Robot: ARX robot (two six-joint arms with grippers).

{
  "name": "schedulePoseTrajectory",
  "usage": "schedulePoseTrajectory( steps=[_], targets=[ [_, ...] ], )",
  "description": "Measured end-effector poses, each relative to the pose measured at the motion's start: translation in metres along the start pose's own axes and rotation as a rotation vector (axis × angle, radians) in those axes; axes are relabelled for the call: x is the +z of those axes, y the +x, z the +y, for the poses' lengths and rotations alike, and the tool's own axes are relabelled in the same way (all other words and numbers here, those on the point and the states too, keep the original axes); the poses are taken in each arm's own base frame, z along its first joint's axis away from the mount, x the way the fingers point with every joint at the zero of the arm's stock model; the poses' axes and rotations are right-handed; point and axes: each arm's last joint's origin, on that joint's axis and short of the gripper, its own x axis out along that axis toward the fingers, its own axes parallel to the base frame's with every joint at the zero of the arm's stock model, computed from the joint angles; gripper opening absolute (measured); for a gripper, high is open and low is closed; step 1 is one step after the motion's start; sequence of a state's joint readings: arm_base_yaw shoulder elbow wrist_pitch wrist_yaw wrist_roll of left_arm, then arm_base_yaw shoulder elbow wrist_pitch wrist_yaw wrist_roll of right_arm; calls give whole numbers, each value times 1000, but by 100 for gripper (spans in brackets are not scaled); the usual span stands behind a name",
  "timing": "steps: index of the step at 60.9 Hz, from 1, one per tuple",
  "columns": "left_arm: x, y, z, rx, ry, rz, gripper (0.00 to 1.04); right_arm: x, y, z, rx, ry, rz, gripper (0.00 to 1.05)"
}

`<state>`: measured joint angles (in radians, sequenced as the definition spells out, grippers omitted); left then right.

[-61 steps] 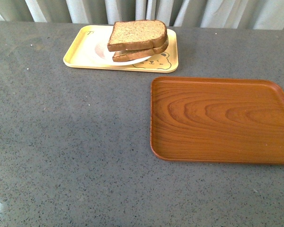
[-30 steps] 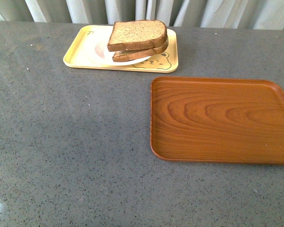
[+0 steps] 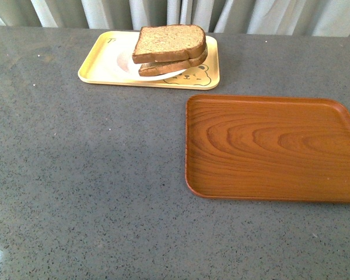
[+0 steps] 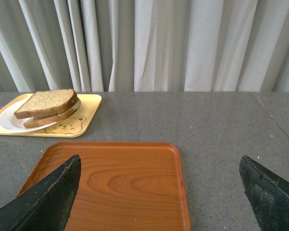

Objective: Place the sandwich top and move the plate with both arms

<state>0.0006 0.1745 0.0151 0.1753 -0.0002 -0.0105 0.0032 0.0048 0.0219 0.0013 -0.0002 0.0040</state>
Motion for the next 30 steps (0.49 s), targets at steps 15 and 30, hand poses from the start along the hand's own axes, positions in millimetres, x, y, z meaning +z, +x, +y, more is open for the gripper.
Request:
schedulePoseTrajectory(
  steps=[15, 30],
  targets=[
    [-4, -10, 0, 1, 1, 18, 2, 0, 0, 0, 0, 0, 0, 96],
    [-4, -10, 0, 1, 0, 16, 2, 0, 0, 0, 0, 0, 0, 96]
  ],
)
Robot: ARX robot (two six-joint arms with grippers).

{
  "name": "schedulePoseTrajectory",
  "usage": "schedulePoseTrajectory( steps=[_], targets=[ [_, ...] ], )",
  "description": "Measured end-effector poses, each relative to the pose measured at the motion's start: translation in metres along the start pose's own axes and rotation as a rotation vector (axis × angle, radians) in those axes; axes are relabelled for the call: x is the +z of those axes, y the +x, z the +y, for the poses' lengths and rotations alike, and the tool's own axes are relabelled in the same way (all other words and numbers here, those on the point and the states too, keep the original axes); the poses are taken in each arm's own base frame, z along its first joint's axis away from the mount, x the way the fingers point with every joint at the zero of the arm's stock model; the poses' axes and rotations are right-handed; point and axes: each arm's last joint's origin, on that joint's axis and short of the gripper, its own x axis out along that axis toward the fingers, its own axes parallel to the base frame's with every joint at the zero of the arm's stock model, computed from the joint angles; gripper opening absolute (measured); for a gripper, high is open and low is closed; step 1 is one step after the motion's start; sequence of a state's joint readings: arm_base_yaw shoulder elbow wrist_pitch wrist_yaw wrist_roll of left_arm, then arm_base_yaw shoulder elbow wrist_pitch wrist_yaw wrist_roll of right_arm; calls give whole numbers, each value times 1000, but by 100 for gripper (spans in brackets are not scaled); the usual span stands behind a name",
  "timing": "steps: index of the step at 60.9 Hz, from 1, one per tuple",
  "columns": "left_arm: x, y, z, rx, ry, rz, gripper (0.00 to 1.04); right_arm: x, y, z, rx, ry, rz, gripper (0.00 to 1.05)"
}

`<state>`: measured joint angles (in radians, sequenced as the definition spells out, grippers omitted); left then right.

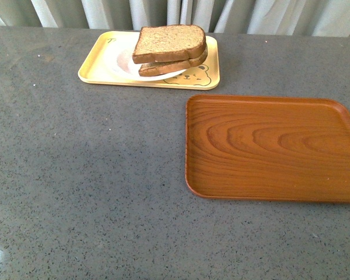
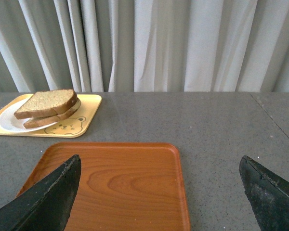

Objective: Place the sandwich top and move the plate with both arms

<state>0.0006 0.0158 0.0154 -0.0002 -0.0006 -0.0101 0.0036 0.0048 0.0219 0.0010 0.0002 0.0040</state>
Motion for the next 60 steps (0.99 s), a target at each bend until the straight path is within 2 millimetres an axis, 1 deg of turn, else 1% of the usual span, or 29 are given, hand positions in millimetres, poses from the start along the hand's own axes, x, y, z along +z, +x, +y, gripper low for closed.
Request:
schedulePoseTrajectory(
  steps=[2, 6, 9, 15, 17, 18, 22, 29, 31, 36, 60],
  targets=[
    [0, 0, 0, 0, 0, 0, 5, 0, 0, 0, 0, 0, 0, 96],
    [0, 0, 0, 0, 0, 0, 18, 0, 0, 0, 0, 0, 0, 96],
    [0, 0, 0, 0, 0, 0, 25, 0, 0, 0, 0, 0, 0, 96],
    [0, 0, 0, 0, 0, 0, 48, 0, 0, 0, 0, 0, 0, 96],
    [0, 0, 0, 0, 0, 0, 54, 0, 0, 0, 0, 0, 0, 96],
    [0, 0, 0, 0, 0, 0, 59, 0, 0, 0, 0, 0, 0, 96],
    [0, 0, 0, 0, 0, 0, 69, 0, 0, 0, 0, 0, 0, 96],
    [0, 0, 0, 0, 0, 0, 92, 0, 0, 0, 0, 0, 0, 96],
    [0, 0, 0, 0, 0, 0, 97, 0, 0, 0, 0, 0, 0, 96],
    [0, 0, 0, 0, 2, 0, 95, 0, 0, 0, 0, 0, 0, 96],
    [0, 0, 0, 0, 2, 0, 96, 0, 0, 0, 0, 0, 0, 96]
  ],
)
